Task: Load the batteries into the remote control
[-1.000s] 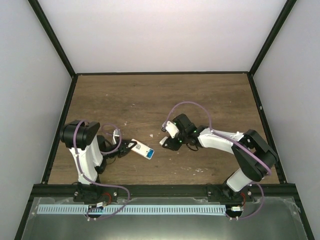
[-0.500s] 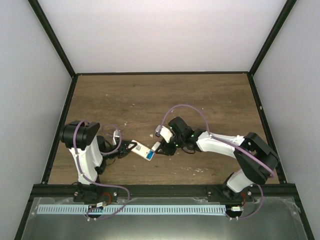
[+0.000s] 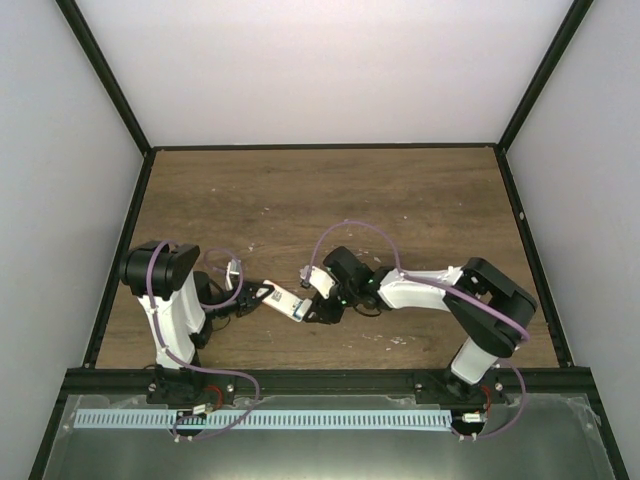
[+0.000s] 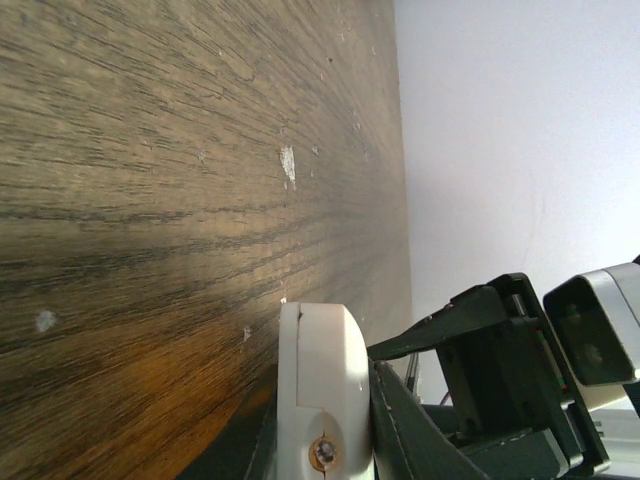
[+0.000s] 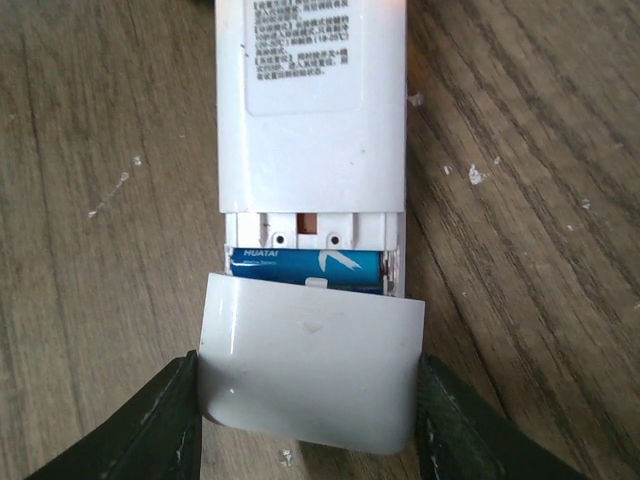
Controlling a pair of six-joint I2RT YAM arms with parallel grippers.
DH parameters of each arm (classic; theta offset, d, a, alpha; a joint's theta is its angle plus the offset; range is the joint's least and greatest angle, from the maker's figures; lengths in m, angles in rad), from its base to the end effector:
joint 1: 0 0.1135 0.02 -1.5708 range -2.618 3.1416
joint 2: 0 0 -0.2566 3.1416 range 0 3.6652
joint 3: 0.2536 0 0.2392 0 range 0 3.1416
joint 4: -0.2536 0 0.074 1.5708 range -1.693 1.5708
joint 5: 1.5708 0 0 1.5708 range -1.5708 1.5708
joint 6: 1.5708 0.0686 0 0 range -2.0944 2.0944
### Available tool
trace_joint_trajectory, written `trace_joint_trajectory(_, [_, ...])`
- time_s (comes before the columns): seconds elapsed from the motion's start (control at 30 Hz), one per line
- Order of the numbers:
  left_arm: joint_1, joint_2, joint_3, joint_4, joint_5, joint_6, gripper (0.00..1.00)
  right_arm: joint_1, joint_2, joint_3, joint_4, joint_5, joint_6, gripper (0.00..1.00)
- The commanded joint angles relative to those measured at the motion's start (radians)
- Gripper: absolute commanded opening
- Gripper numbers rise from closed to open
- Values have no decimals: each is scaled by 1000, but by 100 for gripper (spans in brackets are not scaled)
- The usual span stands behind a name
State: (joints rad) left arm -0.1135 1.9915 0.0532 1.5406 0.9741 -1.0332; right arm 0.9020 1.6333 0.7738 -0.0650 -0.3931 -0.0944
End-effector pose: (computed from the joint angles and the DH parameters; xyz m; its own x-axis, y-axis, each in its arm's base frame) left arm 0.1936 -0.0792 0.0665 -0.9026 -0.3829 -0.1969 0.0901 0.2793 -0.9560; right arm 0.1749 0.2637 0.1237 -0.4110 -0.6605 -0.6284 -0.9106 0.3310 0.2477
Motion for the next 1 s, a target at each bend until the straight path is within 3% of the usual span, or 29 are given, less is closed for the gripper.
trace_joint_trajectory(0.0, [-2, 35, -13, 63, -27, 79, 0, 9, 21, 42, 30, 12, 12, 39])
trace_joint_trajectory(0.97, [-3, 33, -19, 62, -30, 85, 0, 51, 84, 78, 46, 67, -13, 43])
